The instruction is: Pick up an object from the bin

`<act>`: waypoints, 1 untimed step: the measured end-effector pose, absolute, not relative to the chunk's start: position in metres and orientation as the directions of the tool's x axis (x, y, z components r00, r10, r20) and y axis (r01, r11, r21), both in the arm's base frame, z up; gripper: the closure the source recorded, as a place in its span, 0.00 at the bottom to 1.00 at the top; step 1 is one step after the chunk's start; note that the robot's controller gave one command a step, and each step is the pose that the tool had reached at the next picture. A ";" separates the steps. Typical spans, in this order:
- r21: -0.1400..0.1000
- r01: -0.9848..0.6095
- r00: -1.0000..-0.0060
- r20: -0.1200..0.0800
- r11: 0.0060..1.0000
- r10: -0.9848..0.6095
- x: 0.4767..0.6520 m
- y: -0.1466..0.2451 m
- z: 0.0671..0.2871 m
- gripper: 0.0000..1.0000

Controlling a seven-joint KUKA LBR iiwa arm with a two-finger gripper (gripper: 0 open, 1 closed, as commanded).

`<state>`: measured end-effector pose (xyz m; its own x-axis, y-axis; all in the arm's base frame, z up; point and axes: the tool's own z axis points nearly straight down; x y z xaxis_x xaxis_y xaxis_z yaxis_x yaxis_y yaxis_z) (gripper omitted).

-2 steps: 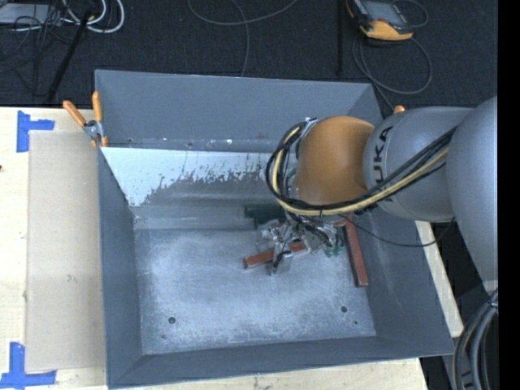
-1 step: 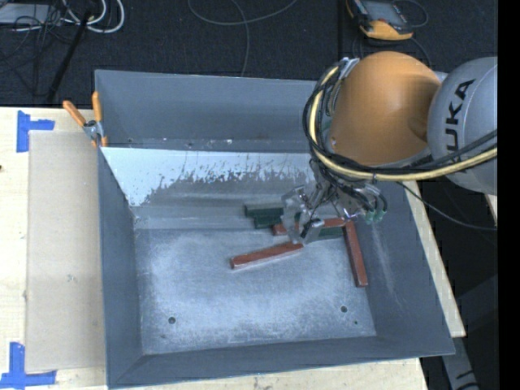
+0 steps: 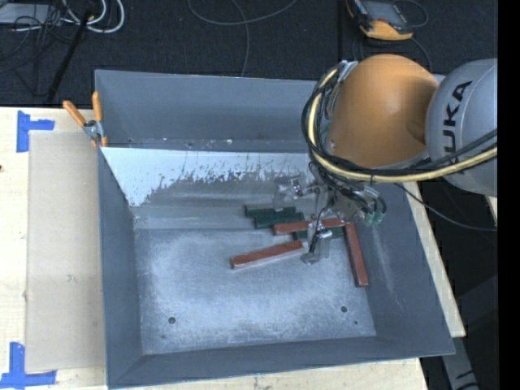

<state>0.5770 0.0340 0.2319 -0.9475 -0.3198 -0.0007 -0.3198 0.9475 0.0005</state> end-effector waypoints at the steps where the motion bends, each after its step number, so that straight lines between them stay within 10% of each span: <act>1: 0.004 -0.453 -0.892 0.007 0.892 -0.453 0.590 0.024 0.068 0.00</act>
Offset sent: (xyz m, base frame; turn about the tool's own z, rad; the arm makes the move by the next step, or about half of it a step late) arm 0.0149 -0.0107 -0.1580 -0.1445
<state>0.5898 0.0243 0.0685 -0.8916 -0.4528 0.0066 -0.4528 0.8916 0.0036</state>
